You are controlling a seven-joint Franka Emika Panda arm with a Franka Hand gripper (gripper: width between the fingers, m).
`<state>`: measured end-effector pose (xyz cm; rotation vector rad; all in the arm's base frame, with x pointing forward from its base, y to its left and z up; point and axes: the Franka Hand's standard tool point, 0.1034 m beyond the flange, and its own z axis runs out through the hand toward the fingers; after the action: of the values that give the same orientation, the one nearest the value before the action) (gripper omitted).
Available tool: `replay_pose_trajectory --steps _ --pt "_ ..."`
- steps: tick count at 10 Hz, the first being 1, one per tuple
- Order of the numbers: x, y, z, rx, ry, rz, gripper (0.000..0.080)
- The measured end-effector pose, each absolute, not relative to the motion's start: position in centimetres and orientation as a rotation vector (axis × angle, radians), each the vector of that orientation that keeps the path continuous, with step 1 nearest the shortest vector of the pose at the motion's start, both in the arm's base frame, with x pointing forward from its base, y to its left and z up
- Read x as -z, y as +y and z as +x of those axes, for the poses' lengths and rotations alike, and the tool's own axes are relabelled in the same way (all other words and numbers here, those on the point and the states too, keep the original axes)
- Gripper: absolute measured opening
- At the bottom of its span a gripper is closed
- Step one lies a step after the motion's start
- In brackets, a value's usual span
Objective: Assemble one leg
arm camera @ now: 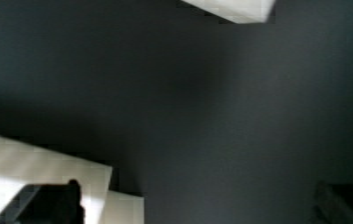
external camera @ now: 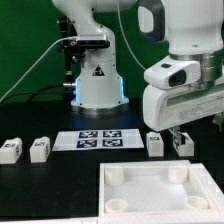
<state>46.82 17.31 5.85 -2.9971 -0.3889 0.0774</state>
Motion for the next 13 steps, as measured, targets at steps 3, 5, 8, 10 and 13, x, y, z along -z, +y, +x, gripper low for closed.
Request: replay_pose_trajectory --steps 3,5,8,10,13 --pt "-5.7 17.6 46.3 -0.119 -0.171 -3.018 0.0649" --pt "-5.4 18.4 44.4 -0.231 -0.104 -3.037 0.0649" --pt "-4.1 16.9 42.3 -0.703 -0.143 -3.018 0.0649" --pt "-4.3 16.8 41.8 -0.985 -0.153 -2.959 0.0649" --pt "-3.8 17.1 41.4 -1.258 -0.145 -2.874 0.0649"
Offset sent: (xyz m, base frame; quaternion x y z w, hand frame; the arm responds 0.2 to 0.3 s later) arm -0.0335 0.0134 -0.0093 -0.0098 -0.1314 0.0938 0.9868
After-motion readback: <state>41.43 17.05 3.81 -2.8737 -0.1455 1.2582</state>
